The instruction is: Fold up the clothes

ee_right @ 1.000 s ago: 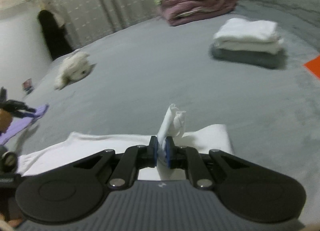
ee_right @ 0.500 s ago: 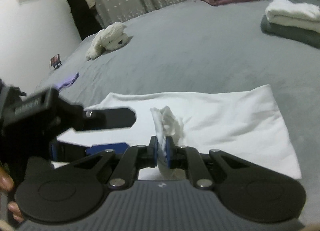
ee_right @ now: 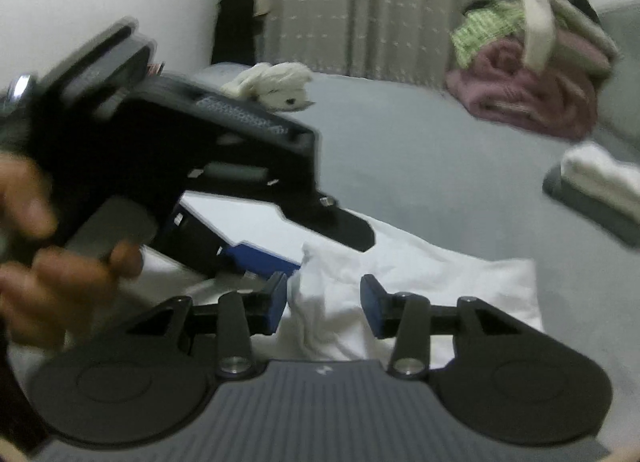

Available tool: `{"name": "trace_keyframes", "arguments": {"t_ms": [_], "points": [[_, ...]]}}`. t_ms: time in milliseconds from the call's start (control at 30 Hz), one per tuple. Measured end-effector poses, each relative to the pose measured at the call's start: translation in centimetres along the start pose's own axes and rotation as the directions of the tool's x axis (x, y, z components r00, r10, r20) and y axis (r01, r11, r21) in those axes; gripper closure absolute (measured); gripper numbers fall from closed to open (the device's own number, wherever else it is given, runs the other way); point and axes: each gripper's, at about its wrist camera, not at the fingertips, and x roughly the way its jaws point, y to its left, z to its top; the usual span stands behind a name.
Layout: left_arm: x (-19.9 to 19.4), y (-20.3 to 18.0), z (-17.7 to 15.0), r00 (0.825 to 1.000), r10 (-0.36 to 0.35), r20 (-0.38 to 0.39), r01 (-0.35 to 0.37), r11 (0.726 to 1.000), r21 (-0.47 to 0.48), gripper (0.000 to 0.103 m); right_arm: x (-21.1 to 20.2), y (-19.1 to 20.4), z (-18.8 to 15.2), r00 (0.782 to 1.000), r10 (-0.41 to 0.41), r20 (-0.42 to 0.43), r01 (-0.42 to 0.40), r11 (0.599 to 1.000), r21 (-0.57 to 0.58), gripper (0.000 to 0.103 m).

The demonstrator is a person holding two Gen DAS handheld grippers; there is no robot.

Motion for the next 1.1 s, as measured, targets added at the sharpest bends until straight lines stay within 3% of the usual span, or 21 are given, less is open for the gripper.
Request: {"name": "trace_keyframes", "arguments": {"t_ms": [300,333,400,467,567,767,933,1100], "points": [[0.1,0.0,-0.3,0.998,0.048,0.031,-0.049,0.998,0.025,0.069,0.8,0.2,-1.0,1.0,0.015,-0.018,-0.016,0.997,-0.076,0.06],[0.0,0.1,-0.3,0.998,0.05,0.033,-0.051,0.998,0.025,0.069,0.9,0.2,-1.0,1.0,0.017,-0.015,-0.018,0.997,-0.079,0.063],[0.0,0.1,-0.3,0.998,0.055,0.039,-0.056,0.998,0.025,0.07,1.1,0.2,-0.9,1.0,0.018,-0.013,-0.019,0.997,-0.079,0.083],[0.0,0.1,-0.3,0.997,0.063,0.047,-0.064,0.998,0.024,0.072,1.3,0.1,-0.7,1.0,0.018,-0.015,-0.019,0.997,-0.072,0.093],[0.0,0.2,-0.3,0.995,0.078,0.059,-0.079,0.997,0.018,0.099,0.9,0.0,-0.5,0.999,0.033,0.002,-0.033,0.999,-0.024,0.093],[-0.8,-0.5,0.0,0.99,0.087,0.115,-0.089,0.996,0.01,0.099,-0.1,-0.2,0.0,0.998,0.048,0.041,-0.051,0.997,0.065,0.094],[-2.1,-1.7,0.3,0.983,0.11,0.146,-0.121,0.99,0.073,0.099,-0.4,-0.6,1.1,0.995,0.085,0.053,-0.094,0.976,0.194,0.094],[-3.8,-2.1,1.1,0.976,0.121,0.181,-0.143,0.983,0.116,0.099,-0.5,0.3,2.8,0.992,0.105,0.077,-0.12,0.964,0.237,0.094]]}}
